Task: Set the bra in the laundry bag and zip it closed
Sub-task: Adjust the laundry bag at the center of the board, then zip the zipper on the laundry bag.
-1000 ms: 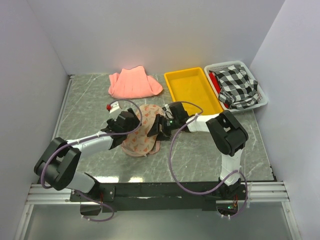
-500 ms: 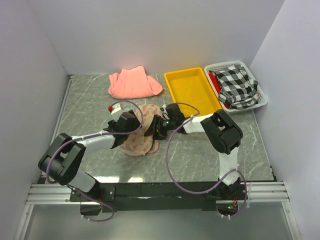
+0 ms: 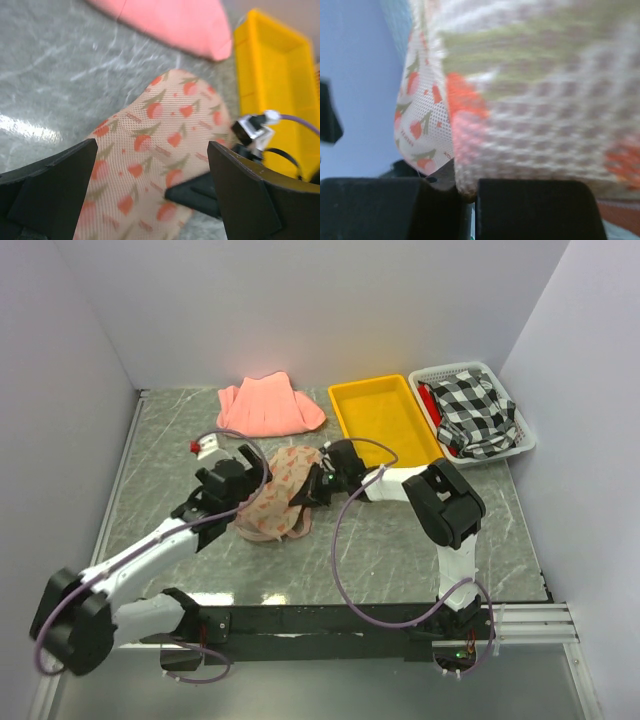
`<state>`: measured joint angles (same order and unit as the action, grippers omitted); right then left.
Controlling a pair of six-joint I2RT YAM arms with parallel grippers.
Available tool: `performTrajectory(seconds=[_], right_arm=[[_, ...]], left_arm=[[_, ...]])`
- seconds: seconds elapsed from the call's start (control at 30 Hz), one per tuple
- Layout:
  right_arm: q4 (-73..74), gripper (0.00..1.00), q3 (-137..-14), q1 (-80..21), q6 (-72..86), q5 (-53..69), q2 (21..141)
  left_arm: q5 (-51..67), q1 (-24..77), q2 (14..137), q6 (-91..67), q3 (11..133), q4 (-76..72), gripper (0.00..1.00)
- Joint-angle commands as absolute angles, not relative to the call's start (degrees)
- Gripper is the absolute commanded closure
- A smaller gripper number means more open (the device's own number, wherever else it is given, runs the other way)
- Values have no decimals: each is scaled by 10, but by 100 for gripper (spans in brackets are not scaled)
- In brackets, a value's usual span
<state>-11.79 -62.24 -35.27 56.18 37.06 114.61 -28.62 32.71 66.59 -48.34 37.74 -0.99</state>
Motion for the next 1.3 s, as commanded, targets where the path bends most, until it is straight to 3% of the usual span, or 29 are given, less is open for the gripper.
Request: performTrajectory(seconds=[0.0,0.3,0.43,0.7,1.03,1.17,1.27], right_arm=[[-78,100,-684,-355,578,325,1114],[-54,98,-737,-353,614,315,1142],[-47,98,-755,-352,627,308,1153],[-31,96,-778,-350,628,304,1149],[-33,95,-765,-351,627,306,1132],[-32,95,-764,-350,626,307,1129],[-30,95,-765,-351,624,307,1123]], left_arm=[[-296,328,580,-463,385,47,1],[-219,390,414,-530,230,48,3],[-272,479,395,-567,194,33,5],[-380,577,516,-617,208,4,12],[-477,580,565,-638,232,-16,23],[-472,577,598,-630,244,-36,36],[-471,571,613,-634,250,-37,38]])
